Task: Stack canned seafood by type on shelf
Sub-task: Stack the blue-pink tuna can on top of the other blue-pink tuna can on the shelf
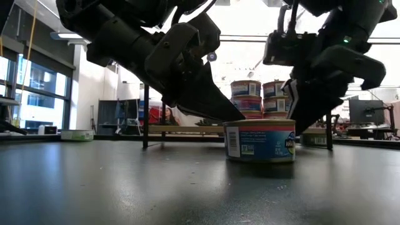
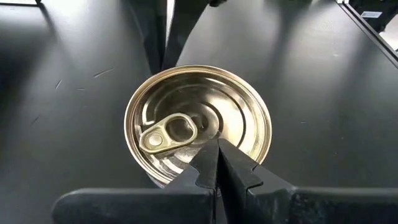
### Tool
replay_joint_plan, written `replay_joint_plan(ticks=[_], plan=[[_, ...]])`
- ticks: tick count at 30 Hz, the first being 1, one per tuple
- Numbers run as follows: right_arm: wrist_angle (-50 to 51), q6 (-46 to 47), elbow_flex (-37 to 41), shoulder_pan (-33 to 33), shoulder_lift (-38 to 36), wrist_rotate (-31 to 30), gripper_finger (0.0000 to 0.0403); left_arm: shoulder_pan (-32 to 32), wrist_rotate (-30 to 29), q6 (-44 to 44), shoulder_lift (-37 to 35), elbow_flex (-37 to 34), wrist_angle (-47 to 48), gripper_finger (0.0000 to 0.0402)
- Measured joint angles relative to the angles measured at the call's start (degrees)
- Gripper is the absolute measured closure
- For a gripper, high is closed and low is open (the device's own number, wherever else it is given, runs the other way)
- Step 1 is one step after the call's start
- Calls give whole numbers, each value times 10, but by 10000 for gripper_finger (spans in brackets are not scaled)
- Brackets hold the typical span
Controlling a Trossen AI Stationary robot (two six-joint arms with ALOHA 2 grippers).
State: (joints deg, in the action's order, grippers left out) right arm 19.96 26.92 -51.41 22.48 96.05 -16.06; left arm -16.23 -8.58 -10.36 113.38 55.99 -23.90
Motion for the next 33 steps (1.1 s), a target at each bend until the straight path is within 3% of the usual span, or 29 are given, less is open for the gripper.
replay_joint_plan(ticks=[10, 24, 31, 33], plan=[[31, -30, -53, 14, -1, 39, 403, 0, -7, 0, -13, -1, 24, 402], [50, -127, -136, 16, -1, 26, 403, 1, -20, 45, -102, -2, 261, 402], [53, -118, -186, 0, -2, 26, 402, -10, -81, 13, -166, -2, 413, 401], [53, -119, -200, -8, -1, 38, 395, -18, -99, -17, -194, -21, 418, 401]])
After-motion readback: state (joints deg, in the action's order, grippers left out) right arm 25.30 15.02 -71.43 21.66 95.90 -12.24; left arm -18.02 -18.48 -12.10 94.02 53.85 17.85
